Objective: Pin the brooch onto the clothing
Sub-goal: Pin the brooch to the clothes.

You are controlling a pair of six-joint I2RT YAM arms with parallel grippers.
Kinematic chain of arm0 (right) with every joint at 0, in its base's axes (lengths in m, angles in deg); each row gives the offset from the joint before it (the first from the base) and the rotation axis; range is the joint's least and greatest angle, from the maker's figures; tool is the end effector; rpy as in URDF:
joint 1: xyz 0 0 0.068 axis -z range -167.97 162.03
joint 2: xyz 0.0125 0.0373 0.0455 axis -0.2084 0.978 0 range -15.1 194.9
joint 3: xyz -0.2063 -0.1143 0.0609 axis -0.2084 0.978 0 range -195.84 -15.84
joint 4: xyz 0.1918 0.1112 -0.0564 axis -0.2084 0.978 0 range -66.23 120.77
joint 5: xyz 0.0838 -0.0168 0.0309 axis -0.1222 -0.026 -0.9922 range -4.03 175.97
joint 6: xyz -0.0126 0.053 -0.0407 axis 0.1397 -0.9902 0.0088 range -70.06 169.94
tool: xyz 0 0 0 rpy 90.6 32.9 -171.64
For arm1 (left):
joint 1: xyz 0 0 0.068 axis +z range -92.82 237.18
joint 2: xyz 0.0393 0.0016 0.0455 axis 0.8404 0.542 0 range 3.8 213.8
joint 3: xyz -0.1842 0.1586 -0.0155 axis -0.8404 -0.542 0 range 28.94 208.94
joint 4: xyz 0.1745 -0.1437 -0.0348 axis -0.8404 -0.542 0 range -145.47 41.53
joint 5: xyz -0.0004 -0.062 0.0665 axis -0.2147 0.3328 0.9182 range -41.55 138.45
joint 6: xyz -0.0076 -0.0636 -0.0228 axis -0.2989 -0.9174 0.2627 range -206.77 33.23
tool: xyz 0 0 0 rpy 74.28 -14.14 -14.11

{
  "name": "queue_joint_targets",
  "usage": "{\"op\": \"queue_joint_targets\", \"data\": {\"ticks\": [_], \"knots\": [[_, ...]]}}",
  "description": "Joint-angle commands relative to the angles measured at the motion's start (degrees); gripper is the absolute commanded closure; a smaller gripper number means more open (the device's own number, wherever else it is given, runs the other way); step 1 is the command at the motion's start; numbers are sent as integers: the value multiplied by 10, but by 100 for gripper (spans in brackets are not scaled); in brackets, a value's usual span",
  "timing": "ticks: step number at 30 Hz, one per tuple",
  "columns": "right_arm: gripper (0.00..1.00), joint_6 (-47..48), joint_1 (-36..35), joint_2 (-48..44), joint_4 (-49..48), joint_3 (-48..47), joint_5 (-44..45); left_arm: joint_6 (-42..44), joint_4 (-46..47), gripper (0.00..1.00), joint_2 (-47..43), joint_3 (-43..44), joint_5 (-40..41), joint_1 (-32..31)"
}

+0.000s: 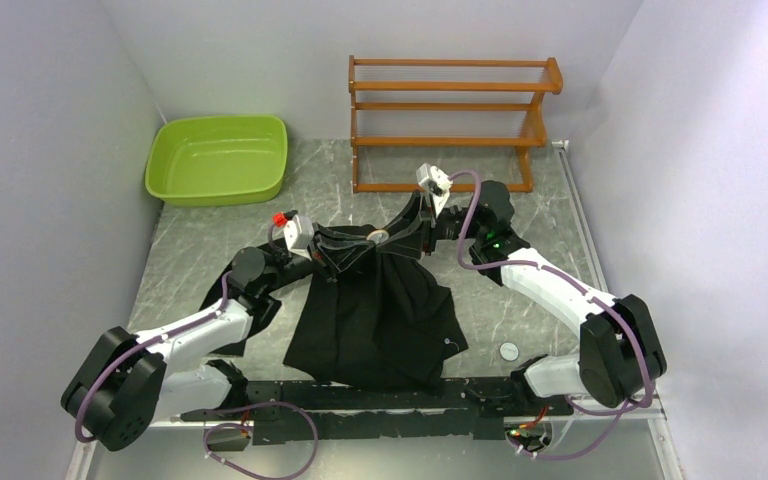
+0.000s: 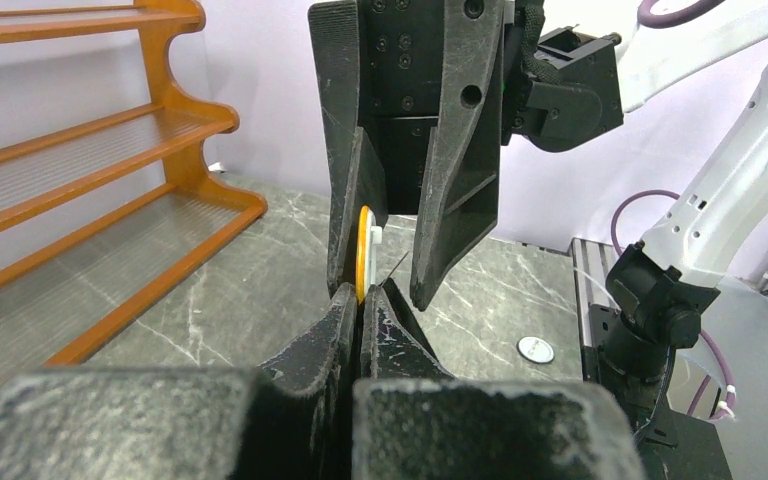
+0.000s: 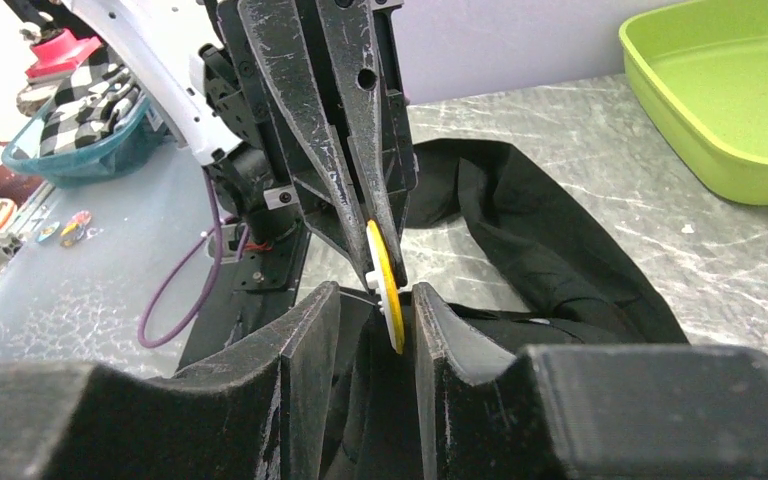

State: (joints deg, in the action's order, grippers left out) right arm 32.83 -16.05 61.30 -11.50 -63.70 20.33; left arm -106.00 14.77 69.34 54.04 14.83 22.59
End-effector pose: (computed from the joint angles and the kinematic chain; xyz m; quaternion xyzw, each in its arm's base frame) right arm 0.2182 0.1728 0.3043 -0.4566 0.5171 0.5738 0.4415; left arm 0.1737 -0.1566 0.2821 0.3096 0.4928 -0.5036 0.6386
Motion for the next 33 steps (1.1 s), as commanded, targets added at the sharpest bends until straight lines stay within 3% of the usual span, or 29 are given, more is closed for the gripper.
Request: {"op": "queue_joint_targets", "data": {"ticks": [1, 4, 7, 13, 16, 20, 22, 25, 28, 33], "knots": [[63, 5, -3, -8, -38, -15, -14, -7, 43, 97, -4, 21, -4, 1], [65, 6, -3, -11, -35, -15, -15, -7, 43, 97, -5, 21, -3, 1], [77, -1, -3, -11, -42, -14, -16, -8, 42, 97, -4, 22, -4, 1], [89, -4, -4, -18, -47, -9, -16, -7, 45, 97, -7, 17, 2, 1], [86, -1, -4, -21, -47, -7, -18, -9, 46, 97, -6, 17, 1, 1], [65, 29, -4, -35, -25, 3, -12, -7, 43, 97, -8, 19, 2, 2], [62, 45, -4, -39, -2, 5, -12, -5, 39, 97, -9, 20, 2, 1], [62, 47, -3, -40, -2, 9, -17, -6, 43, 97, -6, 19, 2, 1], [73, 49, -3, -42, 2, 7, -21, -9, 49, 97, -3, 19, 2, 1], [79, 55, -4, -44, 16, 0, -19, -12, 53, 97, 1, 22, 0, 1]]}}
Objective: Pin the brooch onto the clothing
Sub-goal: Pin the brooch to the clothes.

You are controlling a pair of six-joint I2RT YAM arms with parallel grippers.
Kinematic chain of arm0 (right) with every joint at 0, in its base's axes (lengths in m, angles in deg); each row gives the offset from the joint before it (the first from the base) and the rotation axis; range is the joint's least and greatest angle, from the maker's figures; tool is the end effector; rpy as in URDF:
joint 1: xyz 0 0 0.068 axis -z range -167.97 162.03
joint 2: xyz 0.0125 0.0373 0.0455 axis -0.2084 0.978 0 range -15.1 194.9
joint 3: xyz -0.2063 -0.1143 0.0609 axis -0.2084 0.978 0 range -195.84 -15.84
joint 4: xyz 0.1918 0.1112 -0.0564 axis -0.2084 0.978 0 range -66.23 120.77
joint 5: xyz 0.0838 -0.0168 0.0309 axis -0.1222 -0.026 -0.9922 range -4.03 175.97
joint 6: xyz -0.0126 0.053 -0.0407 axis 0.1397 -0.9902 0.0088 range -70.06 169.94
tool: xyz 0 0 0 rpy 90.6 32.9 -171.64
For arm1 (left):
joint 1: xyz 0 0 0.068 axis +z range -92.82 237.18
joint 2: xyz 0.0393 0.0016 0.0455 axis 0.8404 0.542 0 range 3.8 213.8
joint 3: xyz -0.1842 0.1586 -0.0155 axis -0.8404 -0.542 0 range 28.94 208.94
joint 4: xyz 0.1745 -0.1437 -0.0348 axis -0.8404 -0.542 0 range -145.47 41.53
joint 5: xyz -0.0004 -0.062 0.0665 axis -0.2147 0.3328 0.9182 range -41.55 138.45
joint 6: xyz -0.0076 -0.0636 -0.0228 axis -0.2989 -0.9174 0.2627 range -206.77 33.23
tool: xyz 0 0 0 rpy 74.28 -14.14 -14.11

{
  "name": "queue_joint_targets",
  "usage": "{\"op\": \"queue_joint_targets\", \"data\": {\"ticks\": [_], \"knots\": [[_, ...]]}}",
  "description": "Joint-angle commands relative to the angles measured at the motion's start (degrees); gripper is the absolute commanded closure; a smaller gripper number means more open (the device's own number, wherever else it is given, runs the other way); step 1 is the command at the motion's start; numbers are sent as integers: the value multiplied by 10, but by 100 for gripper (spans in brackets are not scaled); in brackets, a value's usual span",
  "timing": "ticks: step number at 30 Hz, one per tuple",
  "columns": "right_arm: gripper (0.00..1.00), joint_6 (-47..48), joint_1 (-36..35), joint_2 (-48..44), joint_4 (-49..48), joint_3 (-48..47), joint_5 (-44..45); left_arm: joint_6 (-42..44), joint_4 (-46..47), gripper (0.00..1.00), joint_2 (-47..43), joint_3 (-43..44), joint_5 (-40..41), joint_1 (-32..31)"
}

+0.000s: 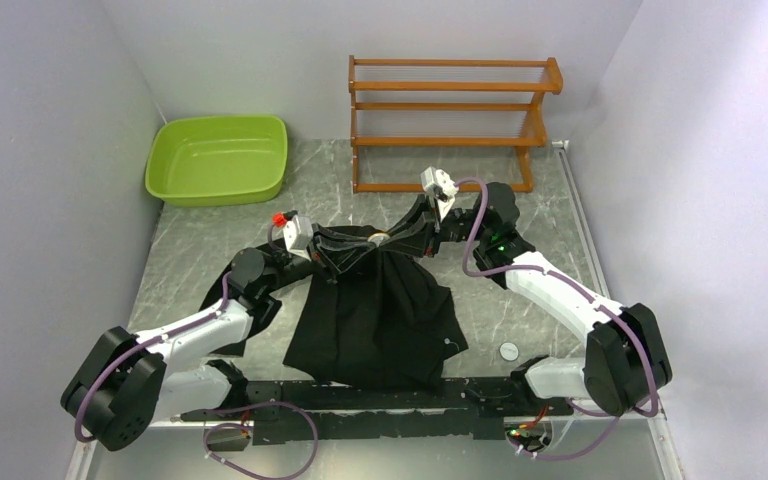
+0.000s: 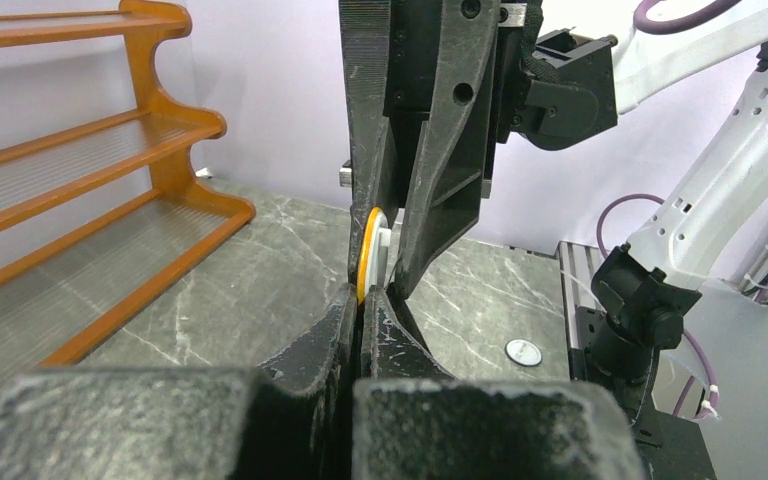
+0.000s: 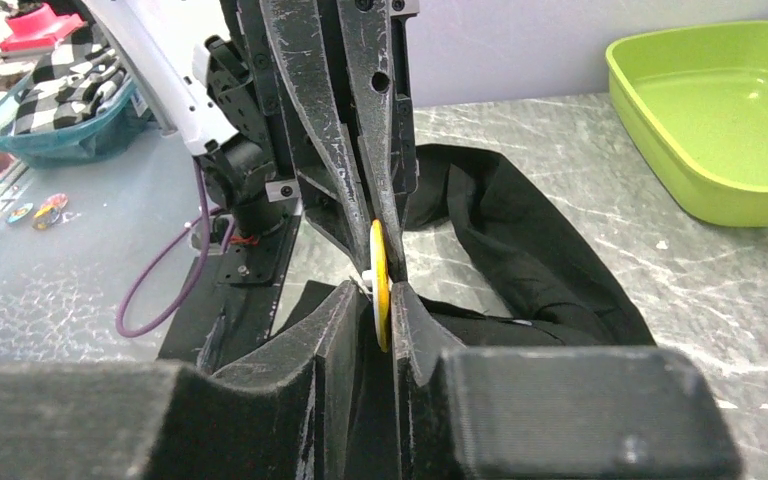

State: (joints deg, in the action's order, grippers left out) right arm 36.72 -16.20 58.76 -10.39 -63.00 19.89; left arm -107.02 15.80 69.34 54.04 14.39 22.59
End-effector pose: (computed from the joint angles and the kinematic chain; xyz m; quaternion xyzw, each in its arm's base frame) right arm 0.2096 0.1692 0.3097 -0.4785 0.4947 0.5593 0.4620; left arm 0.1726 -0.1563 0.2840 0.3087 0.4872 -0.5108 0.6375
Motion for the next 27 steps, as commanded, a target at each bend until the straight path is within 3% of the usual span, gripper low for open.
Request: {"op": "queue_joint_targets", "data": {"ticks": [1, 7, 12, 17, 27], "knots": [[82, 14, -3, -18, 3, -7, -14, -3, 46, 97, 1, 21, 4, 1], [87, -5, -3, -15, -14, -8, -11, -5, 45, 97, 2, 24, 0, 2], [100, -14, -3, -9, -13, -13, -5, -3, 40, 97, 1, 25, 0, 1], [100, -29, -3, -3, -14, -12, 20, 0, 33, 97, 0, 25, 0, 1], [100, -107, -3, -4, -129, 31, 68, -2, 47, 97, -3, 15, 13, 1]]}}
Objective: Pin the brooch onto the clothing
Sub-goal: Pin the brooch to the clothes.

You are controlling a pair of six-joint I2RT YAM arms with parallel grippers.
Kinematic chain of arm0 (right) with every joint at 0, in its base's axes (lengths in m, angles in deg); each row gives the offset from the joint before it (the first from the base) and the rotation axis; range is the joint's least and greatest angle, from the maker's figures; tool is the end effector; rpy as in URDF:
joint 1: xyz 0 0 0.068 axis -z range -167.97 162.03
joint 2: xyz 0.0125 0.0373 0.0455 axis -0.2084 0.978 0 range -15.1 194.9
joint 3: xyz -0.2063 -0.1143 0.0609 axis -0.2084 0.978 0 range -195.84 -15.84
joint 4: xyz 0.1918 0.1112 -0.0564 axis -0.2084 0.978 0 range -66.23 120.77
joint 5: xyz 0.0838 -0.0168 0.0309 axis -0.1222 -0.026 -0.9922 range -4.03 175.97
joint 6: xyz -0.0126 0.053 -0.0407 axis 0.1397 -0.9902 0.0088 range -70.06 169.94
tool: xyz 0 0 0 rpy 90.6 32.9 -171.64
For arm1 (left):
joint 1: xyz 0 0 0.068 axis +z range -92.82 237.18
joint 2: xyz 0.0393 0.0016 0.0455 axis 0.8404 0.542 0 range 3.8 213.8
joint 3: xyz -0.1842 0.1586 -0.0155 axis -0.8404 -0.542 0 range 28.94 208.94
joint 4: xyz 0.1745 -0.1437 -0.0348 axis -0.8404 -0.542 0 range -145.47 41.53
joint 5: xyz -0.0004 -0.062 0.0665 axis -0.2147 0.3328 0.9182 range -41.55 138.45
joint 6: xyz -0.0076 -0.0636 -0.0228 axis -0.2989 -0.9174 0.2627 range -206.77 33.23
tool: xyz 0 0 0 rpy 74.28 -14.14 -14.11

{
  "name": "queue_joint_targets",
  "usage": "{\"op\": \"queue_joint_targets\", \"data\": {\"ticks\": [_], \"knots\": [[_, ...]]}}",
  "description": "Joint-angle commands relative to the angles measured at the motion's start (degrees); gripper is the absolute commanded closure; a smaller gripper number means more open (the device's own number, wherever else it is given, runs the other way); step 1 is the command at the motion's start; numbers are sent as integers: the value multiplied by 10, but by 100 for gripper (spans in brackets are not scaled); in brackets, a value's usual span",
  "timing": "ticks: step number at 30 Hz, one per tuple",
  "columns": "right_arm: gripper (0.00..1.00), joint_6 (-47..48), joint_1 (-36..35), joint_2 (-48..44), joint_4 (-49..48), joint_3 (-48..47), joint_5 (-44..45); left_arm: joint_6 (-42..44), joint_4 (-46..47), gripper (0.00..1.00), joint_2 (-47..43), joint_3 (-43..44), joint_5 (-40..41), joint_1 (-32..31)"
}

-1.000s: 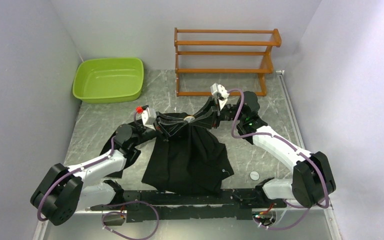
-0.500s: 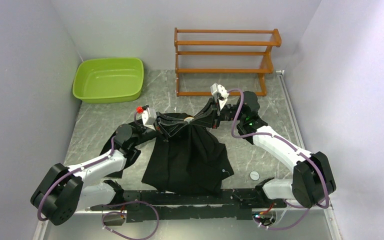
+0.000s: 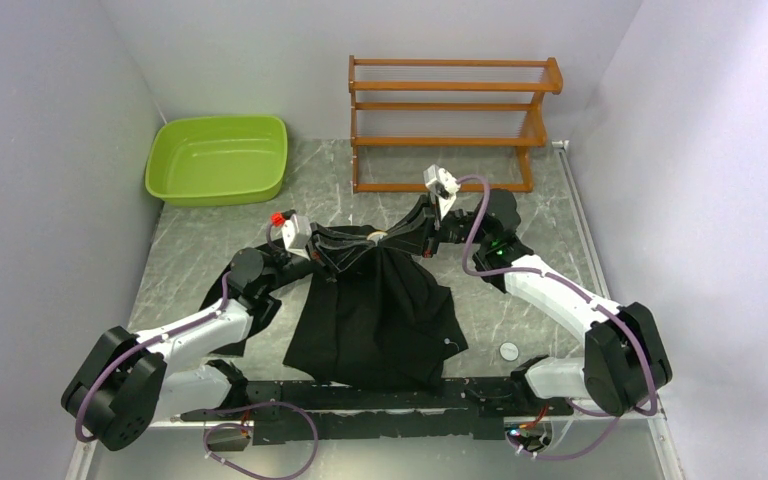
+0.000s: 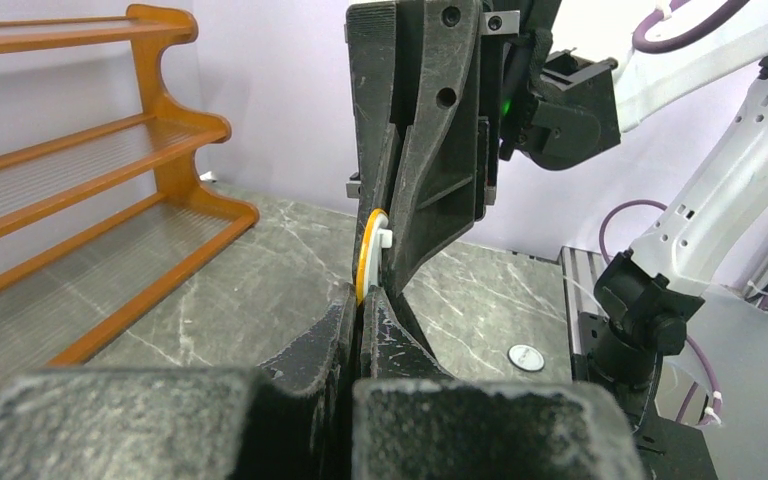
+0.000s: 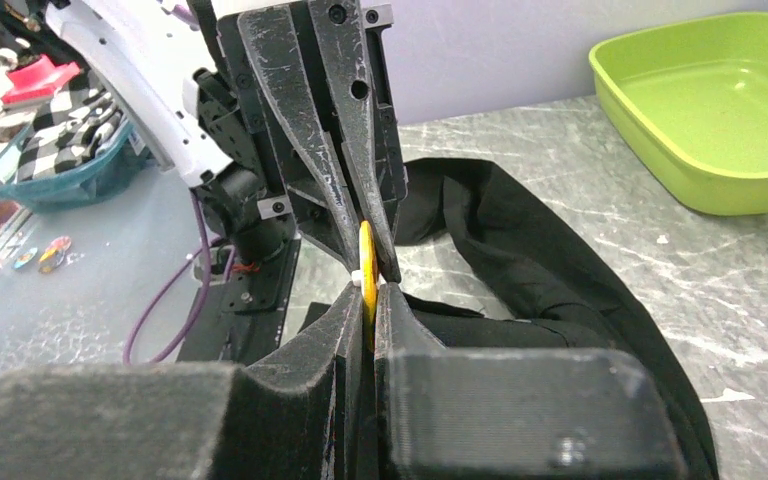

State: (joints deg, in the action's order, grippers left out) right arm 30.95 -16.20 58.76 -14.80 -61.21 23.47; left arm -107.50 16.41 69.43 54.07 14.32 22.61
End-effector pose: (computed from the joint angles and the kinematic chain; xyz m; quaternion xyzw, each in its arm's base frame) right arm 0.2112 0.1683 0.3079 -0.4406 0.5153 0.5677 0.4669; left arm 0.1724 -0.1561 0.2850 0.3073 0.4845 -0.5137 0.6379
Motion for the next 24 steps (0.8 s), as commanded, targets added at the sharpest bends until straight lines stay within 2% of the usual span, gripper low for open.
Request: {"op": "queue_joint_targets", "data": {"ticks": [1, 17, 24], "knots": [[100, -57, -3, -3, -95, 15, 34, 3, 43, 97, -3, 14, 15, 1], [100, -115, -2, -27, -192, 26, 39, -9, 50, 97, 3, 0, 60, 2], [100, -117, -2, -41, -193, 23, 41, -13, 48, 97, 3, -3, 97, 1]]}}
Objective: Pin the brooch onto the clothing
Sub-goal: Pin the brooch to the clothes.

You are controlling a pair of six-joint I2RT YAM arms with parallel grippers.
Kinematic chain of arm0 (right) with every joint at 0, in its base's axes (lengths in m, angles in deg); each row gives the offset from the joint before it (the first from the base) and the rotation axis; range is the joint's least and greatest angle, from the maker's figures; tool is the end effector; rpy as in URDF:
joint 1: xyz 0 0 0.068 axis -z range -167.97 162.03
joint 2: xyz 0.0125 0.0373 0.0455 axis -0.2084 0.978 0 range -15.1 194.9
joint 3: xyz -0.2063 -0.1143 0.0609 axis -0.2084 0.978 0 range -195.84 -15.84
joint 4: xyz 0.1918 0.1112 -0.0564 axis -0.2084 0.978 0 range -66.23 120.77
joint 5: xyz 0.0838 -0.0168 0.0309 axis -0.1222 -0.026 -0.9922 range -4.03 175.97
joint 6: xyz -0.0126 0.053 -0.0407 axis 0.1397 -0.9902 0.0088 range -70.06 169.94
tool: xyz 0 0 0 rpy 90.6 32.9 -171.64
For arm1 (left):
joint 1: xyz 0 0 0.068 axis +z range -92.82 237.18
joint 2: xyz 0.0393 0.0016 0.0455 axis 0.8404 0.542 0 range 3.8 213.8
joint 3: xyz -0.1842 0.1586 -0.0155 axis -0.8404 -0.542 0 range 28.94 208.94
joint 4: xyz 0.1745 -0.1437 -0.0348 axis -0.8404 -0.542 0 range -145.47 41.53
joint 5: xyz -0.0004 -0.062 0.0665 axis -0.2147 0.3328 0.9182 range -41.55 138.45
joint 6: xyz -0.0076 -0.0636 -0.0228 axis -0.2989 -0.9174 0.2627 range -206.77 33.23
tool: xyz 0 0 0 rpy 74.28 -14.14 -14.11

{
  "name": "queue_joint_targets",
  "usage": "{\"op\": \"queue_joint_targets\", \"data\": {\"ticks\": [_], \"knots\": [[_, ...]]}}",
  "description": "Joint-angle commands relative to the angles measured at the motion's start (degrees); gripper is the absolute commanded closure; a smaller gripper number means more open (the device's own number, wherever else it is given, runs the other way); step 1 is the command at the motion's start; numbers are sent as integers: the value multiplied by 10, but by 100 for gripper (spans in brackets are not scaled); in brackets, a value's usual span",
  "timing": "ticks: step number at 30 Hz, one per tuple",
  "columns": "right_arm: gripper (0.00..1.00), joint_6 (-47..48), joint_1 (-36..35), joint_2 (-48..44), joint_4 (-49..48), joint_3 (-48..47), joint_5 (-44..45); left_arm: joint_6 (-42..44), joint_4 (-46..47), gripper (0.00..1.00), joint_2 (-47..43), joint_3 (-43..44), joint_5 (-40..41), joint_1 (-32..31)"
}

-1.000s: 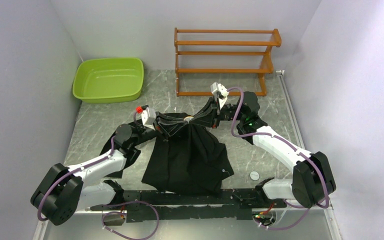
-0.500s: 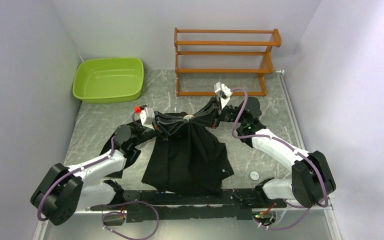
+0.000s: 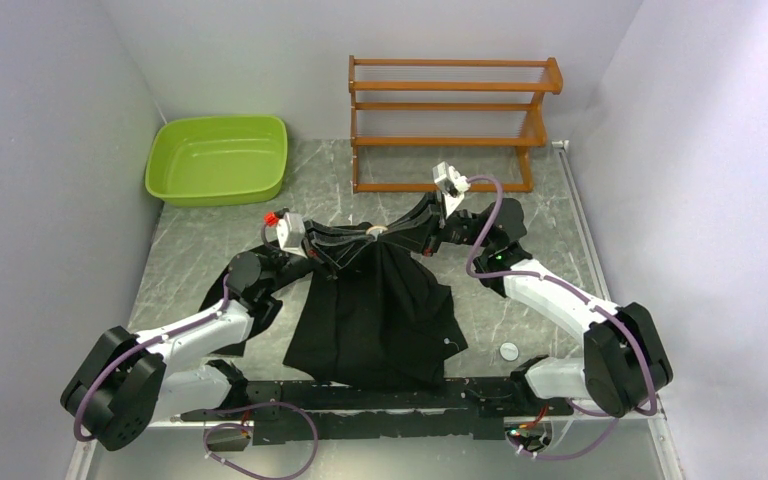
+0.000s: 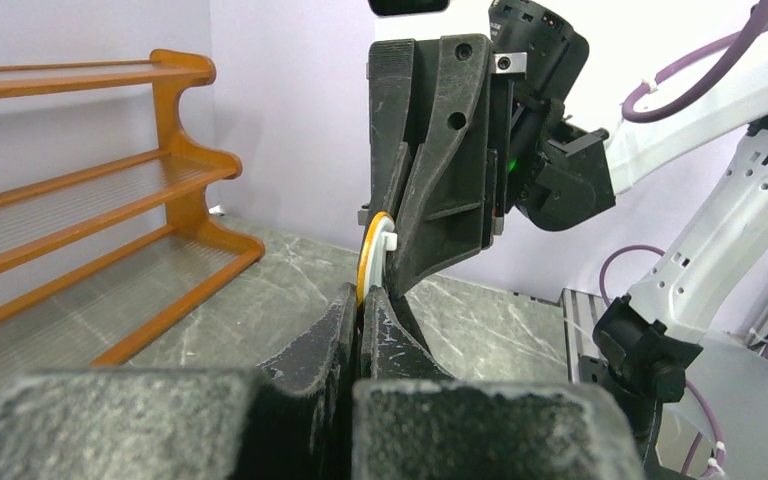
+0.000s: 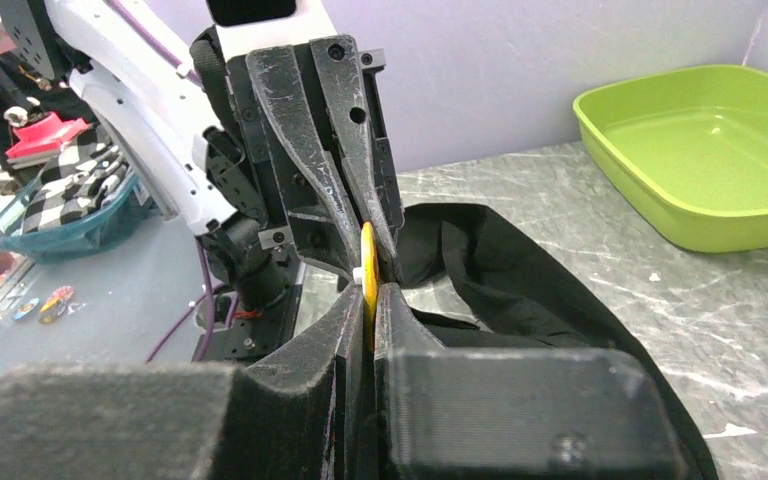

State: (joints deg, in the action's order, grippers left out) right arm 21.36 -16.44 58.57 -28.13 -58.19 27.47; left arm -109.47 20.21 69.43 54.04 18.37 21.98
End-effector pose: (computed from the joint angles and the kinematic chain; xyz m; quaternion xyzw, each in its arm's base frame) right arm 0.2070 0.1652 0.3159 -0.4012 0.4973 0.5870 0.4972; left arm 0.1712 -0.1544 0.2929 0.2754 0.4691 -0.5177 0.6604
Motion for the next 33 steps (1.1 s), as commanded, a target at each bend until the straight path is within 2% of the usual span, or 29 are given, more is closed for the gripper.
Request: {"op": "queue_joint_targets", "data": {"ticks": [1, 11, 14, 24, 30, 33], "knots": [[98, -21, 0, -40, -59, -8, 1, 6, 6, 97, 2, -3, 61, 7], [87, -24, -1, -53, -63, -6, 5, 5, -2, 97, -1, -6, 82, 7], [81, -29, 0, -56, -69, -6, 5, 3, -2, 97, -1, -7, 90, 7], [71, -23, 0, -61, -61, -5, 6, -1, 9, 97, 0, -9, 95, 8], [42, 12, -2, -47, -24, -6, 0, -6, 23, 97, 2, -7, 82, 8], [34, 21, -5, -32, -17, -8, -6, -9, 32, 97, 5, -7, 78, 8]]}}
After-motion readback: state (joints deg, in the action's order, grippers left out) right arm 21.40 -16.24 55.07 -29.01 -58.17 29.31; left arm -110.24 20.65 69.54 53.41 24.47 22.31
